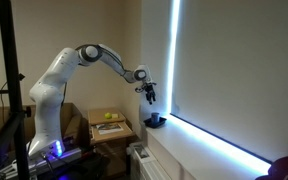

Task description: Pick the tin from the tray and place it in the drawer

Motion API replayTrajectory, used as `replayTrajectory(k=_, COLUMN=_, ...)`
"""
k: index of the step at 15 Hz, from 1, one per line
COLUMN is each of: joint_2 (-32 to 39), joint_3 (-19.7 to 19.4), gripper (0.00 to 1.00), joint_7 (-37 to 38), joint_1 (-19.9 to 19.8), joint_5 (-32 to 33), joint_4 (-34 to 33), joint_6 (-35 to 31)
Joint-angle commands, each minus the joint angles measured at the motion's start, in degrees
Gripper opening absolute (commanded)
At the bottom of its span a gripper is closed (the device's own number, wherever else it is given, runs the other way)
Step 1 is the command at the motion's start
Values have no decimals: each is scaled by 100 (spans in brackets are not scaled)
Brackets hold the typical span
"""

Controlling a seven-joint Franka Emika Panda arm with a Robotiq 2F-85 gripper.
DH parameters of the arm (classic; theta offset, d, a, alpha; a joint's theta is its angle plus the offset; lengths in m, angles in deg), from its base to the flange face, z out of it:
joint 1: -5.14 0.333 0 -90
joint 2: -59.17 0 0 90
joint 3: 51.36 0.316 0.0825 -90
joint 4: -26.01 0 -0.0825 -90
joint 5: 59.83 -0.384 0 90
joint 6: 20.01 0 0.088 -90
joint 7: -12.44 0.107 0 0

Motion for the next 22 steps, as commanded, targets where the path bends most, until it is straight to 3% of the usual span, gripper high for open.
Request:
replayTrajectory(k=1, joint_2=320, joint_3=-10, gripper=100, joint_7=311, joint_1=49, joint_5=-158, joint_4=-367, joint_6=420)
replayTrajectory(k=8, joint_2=1209, joint_3=-99, gripper=100, joint_7=2140, joint_1=23, joint_5=-362, joint_4=-1225, joint_6=595)
replayTrajectory(k=10, joint_2=1385, joint_3=-92, gripper=100, joint_7=2387, joint_1=-8, joint_5=-338, joint_4=-1440, joint_6=758)
replayTrajectory(k=11, joint_2=1171, joint_3=-47, gripper=100, joint_7=2190, joint_1=6, joint_5=-243, joint_4=-1085, joint_6=491)
replayTrajectory(k=13, joint_2=1284, joint_3=-60, gripper=100, joint_7=2332, joint_1=3, joint_5=-237, joint_4=-1223, joint_6=554)
replayTrajectory(k=15, joint_2=1082, joint_3=-30, gripper=100, joint_7=1651, joint_1=-386, joint_5=-297, joint_4=-982, joint_6=326)
replayTrajectory(k=21, joint_2=1521, joint_3=601, gripper=100, joint_7=-337, joint_1=-1716, joint_5=-1674, joint_4=-1849, joint_6=1490)
replayTrajectory(k=22, joint_2=1515, joint_3=646, gripper=100, joint_7=-472, joint_1=-1712, joint_5=-1827, joint_4=-1912, joint_6=1798)
